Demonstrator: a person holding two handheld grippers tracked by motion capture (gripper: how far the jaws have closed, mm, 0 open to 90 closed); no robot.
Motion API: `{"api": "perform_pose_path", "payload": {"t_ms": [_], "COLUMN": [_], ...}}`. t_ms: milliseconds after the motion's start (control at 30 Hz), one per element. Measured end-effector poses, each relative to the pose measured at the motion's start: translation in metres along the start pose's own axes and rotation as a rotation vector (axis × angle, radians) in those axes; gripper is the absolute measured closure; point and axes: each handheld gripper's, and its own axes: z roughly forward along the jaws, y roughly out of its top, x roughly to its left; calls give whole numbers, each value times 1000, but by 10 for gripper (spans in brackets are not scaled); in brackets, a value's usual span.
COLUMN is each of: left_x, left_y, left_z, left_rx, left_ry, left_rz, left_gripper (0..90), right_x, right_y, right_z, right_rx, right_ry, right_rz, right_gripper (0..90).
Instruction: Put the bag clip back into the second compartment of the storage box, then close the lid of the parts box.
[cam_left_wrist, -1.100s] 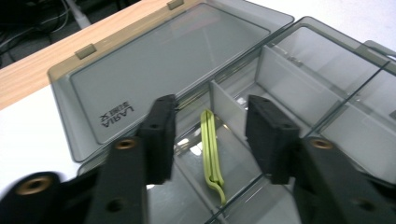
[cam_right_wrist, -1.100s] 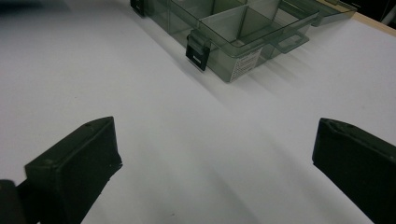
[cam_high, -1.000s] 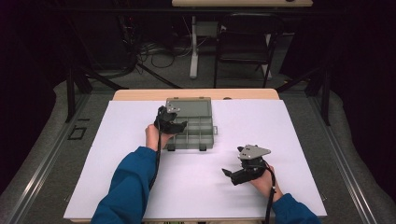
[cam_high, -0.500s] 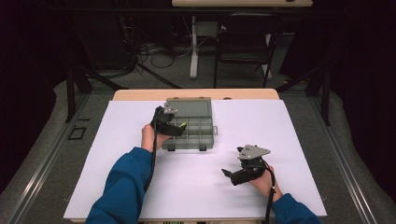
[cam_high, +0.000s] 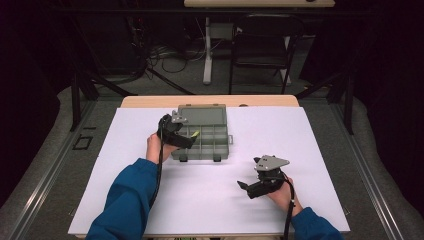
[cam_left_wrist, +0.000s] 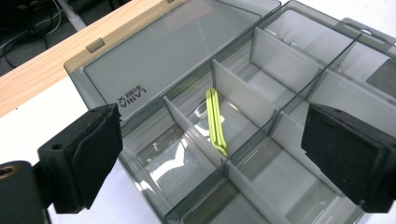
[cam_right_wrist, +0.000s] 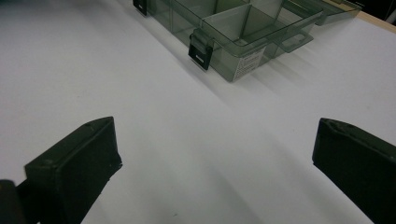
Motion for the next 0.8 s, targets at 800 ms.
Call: {"api": "perform_pose_path", "payload": {"t_ms": [800], "left_x": [7], "left_y": [-6], "left_z": [1], "left_rx": [50], "left_ry": [2], "left_rz": [68], "left_gripper": [0], "right_x": [-1], "right_y": [-1], "right_z": [2], "right_rx": [9], "right_ry": [9], "right_rz": [6], "right_gripper": [0]}}
